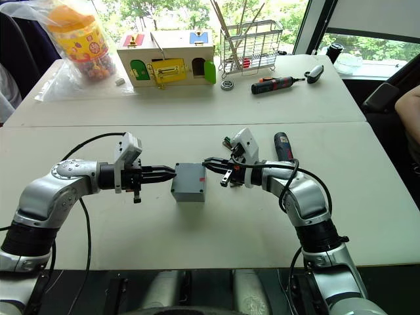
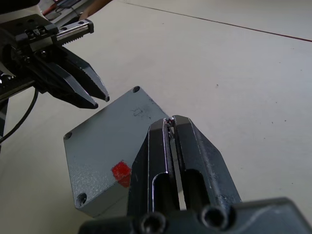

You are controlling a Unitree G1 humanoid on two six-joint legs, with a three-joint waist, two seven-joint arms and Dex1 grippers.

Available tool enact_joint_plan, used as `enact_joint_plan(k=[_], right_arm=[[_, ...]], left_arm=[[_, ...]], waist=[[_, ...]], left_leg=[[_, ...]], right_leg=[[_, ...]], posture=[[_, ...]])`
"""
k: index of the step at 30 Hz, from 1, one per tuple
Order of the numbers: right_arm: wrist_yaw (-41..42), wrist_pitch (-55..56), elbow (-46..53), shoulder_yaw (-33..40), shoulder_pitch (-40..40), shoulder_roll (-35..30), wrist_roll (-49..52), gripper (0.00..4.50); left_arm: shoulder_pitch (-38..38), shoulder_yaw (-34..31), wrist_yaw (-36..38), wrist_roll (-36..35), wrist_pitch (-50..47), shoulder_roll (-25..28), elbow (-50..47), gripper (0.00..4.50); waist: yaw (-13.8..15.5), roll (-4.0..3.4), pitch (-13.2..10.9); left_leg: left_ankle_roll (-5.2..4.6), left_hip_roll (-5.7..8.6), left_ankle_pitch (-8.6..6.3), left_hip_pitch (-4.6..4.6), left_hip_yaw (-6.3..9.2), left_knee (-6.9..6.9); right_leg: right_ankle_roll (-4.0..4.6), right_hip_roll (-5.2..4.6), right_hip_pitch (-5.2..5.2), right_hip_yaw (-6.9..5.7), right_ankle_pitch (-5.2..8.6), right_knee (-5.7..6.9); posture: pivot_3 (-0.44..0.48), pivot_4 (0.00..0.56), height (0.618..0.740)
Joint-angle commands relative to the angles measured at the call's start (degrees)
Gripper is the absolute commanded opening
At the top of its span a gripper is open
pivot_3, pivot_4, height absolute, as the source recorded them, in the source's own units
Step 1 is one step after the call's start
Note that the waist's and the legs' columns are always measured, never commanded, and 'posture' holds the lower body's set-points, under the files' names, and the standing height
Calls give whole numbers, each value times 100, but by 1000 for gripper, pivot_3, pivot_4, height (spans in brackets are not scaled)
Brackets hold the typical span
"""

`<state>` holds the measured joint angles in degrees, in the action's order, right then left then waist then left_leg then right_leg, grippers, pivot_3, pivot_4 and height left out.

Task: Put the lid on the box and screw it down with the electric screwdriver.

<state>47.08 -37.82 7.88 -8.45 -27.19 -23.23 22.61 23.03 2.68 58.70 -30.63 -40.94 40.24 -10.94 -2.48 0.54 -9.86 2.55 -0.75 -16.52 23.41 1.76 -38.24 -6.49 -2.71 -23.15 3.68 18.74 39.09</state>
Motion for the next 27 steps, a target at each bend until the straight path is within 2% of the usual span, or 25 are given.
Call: enact_joint_plan(k=[1,4,5,7,11,15,19,22,24,27], right_arm=[[14,146,-22,-50,-80,62,-20,65],[23,172,-70,-60,-89,60,-27,65],[22,176,-76,-55,-84,54,-29,311],[30,177,-66,-45,-77,28,-30,923],[-1,39,161,126,-99,-145,51,2811],[-1,-623,864,678,-118,-682,496,2811],[-48,-1793,1207,1363,-354,-1593,1005,2811],[78,-2478,1009,1495,-643,-2430,1105,3646],[-98,-3308,557,1318,-1001,-2880,1006,4342],[63,-4236,-1,690,-1345,-3614,948,4342]], left_arm=[[134,-20,11,-23,53,-6,-123,446],[161,-25,7,-38,40,-13,-126,446],[166,-30,2,-48,30,-16,-137,446],[179,-46,-5,-75,9,-29,-156,446],[236,-77,-30,-144,-28,-93,-200,446],[381,-79,-35,-285,-63,-248,-303,446],[538,126,78,-276,30,-357,-472,446],[671,359,158,-156,190,-441,-567,446],[739,598,227,38,370,-441,-627,446],[782,893,313,293,644,-434,-673,446]], waist=[[1,0,0],[-1,0,0],[0,0,0],[0,0,0],[7,0,0],[33,0,0],[50,0,0],[44,1,0],[38,2,1],[23,2,1]], left_leg=[[0,0,0,0,0,0],[0,0,0,0,0,0],[0,0,0,0,0,0],[0,0,0,0,0,0],[0,0,0,0,0,0],[0,2,0,2,0,-1],[0,2,0,3,1,-1],[-2,2,-1,1,-1,-1],[-3,1,-2,1,-1,0],[-4,2,-2,1,-6,0]], right_leg=[[0,0,0,0,0,0],[0,0,0,0,0,0],[0,0,0,0,0,0],[0,0,0,0,0,0],[0,0,0,0,0,0],[0,-4,1,0,0,0],[0,-4,2,0,0,-1],[0,-3,3,1,0,-3],[1,1,3,2,0,-6],[1,2,1,9,1,-6]], posture=[[0,150,736],[0,150,736],[0,150,736],[0,150,736],[0,150,736],[0,150,736],[0,150,736],[0,150,736],[0,150,736],[0,150,736]])
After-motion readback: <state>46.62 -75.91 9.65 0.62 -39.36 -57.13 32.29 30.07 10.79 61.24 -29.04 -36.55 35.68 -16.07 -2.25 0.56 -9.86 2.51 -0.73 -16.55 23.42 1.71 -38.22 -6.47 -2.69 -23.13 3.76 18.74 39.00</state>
